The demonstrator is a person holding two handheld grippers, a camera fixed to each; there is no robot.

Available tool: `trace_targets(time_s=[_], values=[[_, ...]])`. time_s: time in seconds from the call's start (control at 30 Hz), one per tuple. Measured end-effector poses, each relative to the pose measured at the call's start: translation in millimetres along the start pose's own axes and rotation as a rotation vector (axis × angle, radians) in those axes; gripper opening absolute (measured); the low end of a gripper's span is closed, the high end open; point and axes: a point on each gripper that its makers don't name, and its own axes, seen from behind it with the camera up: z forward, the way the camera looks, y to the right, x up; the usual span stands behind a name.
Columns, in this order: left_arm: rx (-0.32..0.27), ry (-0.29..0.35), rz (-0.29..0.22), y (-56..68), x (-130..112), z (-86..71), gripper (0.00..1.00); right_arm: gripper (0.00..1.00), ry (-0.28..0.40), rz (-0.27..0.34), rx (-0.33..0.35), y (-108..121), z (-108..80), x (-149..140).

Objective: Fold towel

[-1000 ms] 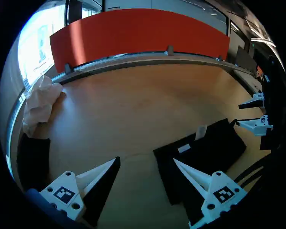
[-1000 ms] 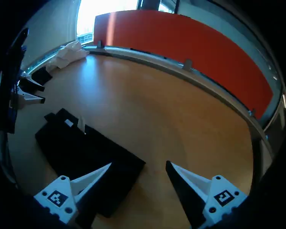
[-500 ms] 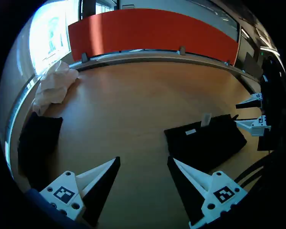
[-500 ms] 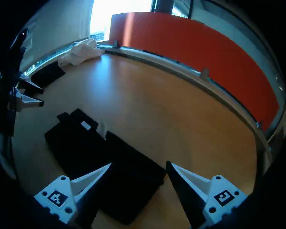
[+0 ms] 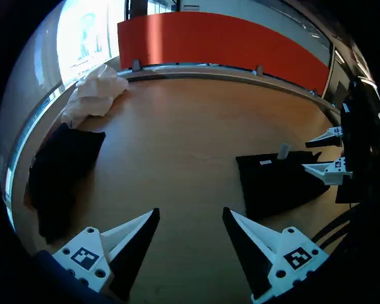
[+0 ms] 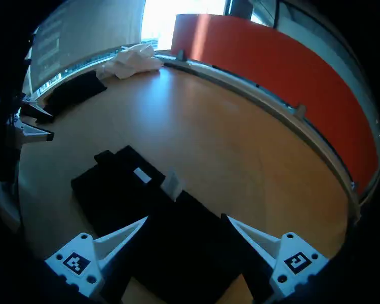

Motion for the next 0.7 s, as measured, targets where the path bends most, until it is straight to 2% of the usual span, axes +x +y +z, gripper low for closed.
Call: trace_targets(time_s=[0.3,0.7], values=[[0.009,0.002,-0.013,-7.3,-1.2,-1.8,0.92,1.0,-0.02,-0.031,0.005,-6.0,9.8,-0.7],[0.001,0.002,-0.01,-3.2,-2.3,-5.5,0.93,1.0,-0.019,-0.016,-0.023,11.0,20.9,7.6]])
